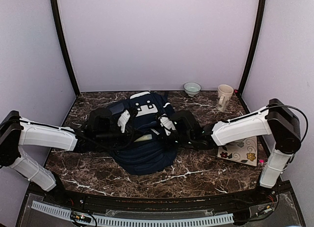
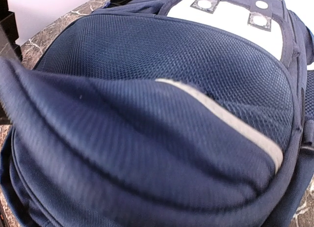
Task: Pack the student bag
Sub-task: Adjust the pen in the upper front pocket of the bag, then set the student bag in the upper front pocket, then move the student bag to the center of the board, then zip the upper front pocket of the bag in the student bag, then grab the upper front pocket of the student bag.
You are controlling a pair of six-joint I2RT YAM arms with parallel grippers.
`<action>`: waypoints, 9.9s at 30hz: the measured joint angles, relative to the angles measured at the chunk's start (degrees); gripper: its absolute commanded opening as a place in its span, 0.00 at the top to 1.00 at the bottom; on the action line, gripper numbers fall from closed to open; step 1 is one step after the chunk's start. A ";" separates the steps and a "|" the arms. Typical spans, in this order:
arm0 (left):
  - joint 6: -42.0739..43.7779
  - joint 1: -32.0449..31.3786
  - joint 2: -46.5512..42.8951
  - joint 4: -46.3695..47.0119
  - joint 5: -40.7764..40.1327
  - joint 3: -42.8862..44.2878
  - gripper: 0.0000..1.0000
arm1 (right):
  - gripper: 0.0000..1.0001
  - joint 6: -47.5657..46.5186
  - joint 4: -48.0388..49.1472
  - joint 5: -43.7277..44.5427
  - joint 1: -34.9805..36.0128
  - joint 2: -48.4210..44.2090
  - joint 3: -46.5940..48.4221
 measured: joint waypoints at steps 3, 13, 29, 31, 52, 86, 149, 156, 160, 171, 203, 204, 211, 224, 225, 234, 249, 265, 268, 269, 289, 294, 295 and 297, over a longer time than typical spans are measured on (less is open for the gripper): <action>0.00 0.00 0.00 -0.04 0.00 0.02 1.00 | 0.95 -0.35 0.66 0.39 -0.07 0.72 0.42; 0.31 -0.11 0.00 -0.13 -0.26 0.02 1.00 | 0.89 -0.70 1.79 0.50 -0.33 1.20 0.42; 0.94 -0.61 -0.07 -1.75 -1.97 0.85 0.88 | 0.82 1.09 -0.83 1.01 0.13 -10.49 -7.43; 0.96 -0.68 -0.24 -1.92 -2.03 0.85 0.80 | 0.82 1.51 -1.14 1.40 0.20 -12.22 -8.59; -1.62 -4.90 -16.92 -16.33 -15.69 0.63 0.41 | 0.77 3.02 -1.70 3.65 1.84 -18.43 -12.76; -24.98 -6.78 -12.04 -55.28 -44.70 2.12 0.38 | 0.55 3.34 -1.90 5.09 3.61 -21.09 -15.08; -15.02 -8.33 -13.00 -41.00 -31.82 -1.11 0.36 | 0.44 3.61 -1.29 5.90 4.20 -28.39 -21.77; -13.97 -6.25 -15.23 -35.80 -31.36 -5.29 0.36 | 0.37 3.87 -0.63 5.29 4.24 -28.33 -21.77; -11.50 -5.77 -15.43 -32.33 -27.47 -6.45 0.38 | 0.36 4.24 -0.63 5.05 4.35 -28.33 -21.77; -7.13 -5.79 -12.59 -26.10 -19.41 -6.97 0.49 | 0.36 4.31 -0.55 4.98 4.55 -28.00 -21.77; -5.16 -10.16 -2.14 -25.44 -23.37 -1.92 1.00 | 0.41 6.80 15.32 -2.93 5.81 -5.03 -19.56; -5.49 -10.38 -2.14 -25.59 -23.34 -1.90 1.00 | 0.41 6.93 16.02 -2.91 5.79 -4.20 -19.39; -7.30 -13.05 -2.25 -26.91 -21.16 -0.59 1.00 | 0.42 7.28 18.64 -2.62 5.79 -1.11 -18.75; -7.85 -14.03 -2.23 -26.47 -13.60 0.63 1.00 | 0.42 7.41 20.06 -1.79 5.79 0.35 -18.43; -7.98 -14.03 -2.05 -26.34 -13.22 0.63 1.00 | 0.42 7.41 20.04 -1.75 5.79 0.35 -18.43; -9.57 -14.03 1.20 -25.31 -9.64 2.86 0.98 | 0.42 7.39 19.89 -0.96 5.79 0.04 -18.67; -10.01 -14.73 7.17 -23.65 -3.69 7.85 0.86 | 0.42 6.56 15.76 4.02 5.73 -8.13 -23.58; -6.56 -15.96 -4.44 -20.81 -5.22 5.22 0.39 | 0.40 6.95 9.09 5.70 6.27 -21.62 -25.81; -6.40 -15.96 -9.46 -21.57 -9.29 3.67 0.36 | 0.40 7.02 8.28 4.98 7.28 -21.53 -24.96; -6.40 -15.96 -11.39 -21.92 -10.82 3.06 0.35 | 0.40 6.99 8.24 4.79 7.69 -21.42 -24.46; -7.28 -15.76 -23.87 -25.24 -32.13 -3.98 0.35 | 0.42 6.32 7.04 2.10 12.79 -8.17 -12.09; -7.21 -15.72 -22.99 -25.22 -32.61 -3.98 0.35 | 0.45 6.05 6.88 4.07 14.27 -6.86 -11.41; -7.17 -15.72 -22.86 -25.20 -32.61 -3.98 0.35 | 0.46 5.92 6.69 4.70 14.51 -6.67 -11.04; -7.06 -15.74 -22.62 -25.18 -32.59 -3.98 0.36 | 0.48 5.68 6.43 5.68 14.95 -5.86 -10.16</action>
